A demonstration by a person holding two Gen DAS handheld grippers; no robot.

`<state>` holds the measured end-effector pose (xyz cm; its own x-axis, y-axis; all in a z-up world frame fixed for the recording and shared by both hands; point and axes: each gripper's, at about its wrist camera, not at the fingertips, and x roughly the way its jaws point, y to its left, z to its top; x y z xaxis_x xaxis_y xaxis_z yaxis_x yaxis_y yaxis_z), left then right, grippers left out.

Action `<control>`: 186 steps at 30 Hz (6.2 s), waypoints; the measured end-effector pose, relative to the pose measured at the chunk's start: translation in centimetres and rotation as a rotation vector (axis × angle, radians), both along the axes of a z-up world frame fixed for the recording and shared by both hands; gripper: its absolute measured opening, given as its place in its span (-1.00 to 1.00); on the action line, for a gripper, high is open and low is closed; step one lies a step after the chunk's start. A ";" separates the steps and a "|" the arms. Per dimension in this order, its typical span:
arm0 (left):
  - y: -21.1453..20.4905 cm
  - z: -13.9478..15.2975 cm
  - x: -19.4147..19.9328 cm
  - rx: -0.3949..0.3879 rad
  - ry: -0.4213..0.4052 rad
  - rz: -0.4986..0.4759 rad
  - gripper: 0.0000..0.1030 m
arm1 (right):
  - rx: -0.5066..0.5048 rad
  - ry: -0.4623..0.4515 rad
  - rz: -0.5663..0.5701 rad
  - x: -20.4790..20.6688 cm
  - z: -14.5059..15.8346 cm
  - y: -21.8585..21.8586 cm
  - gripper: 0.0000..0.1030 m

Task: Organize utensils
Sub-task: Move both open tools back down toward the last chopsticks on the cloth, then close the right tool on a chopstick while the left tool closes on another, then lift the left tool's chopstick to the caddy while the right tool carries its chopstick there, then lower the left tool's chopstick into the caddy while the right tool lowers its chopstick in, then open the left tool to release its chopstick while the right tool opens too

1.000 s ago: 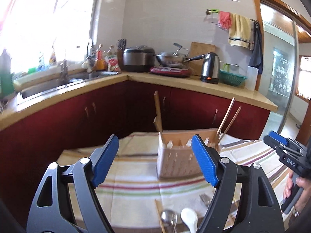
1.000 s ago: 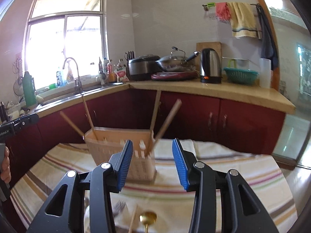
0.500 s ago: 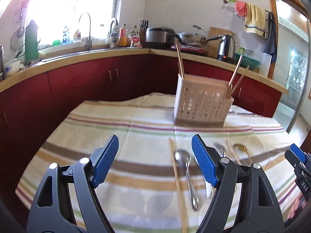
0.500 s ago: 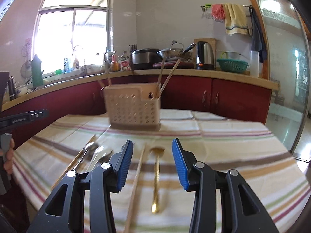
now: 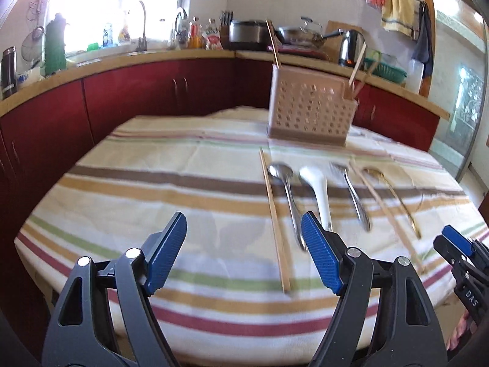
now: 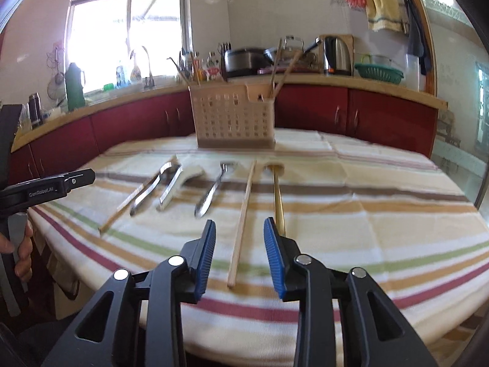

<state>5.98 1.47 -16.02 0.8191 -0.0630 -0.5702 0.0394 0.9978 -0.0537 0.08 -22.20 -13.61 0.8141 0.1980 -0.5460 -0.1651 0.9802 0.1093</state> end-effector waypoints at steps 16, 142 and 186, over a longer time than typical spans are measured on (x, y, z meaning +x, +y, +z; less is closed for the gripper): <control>-1.6 -4.0 0.2 -0.018 0.132 -0.037 0.26 | -0.033 0.109 0.025 0.5 -2.0 0.5 -0.69; -4.1 29.3 20.4 -0.093 -0.341 -0.368 -0.88 | 0.134 -0.295 0.063 24.2 26.0 -4.8 -0.88; -3.1 18.8 30.9 -0.112 -0.121 -0.230 0.30 | 0.223 -0.151 0.047 31.8 18.7 -6.6 -0.20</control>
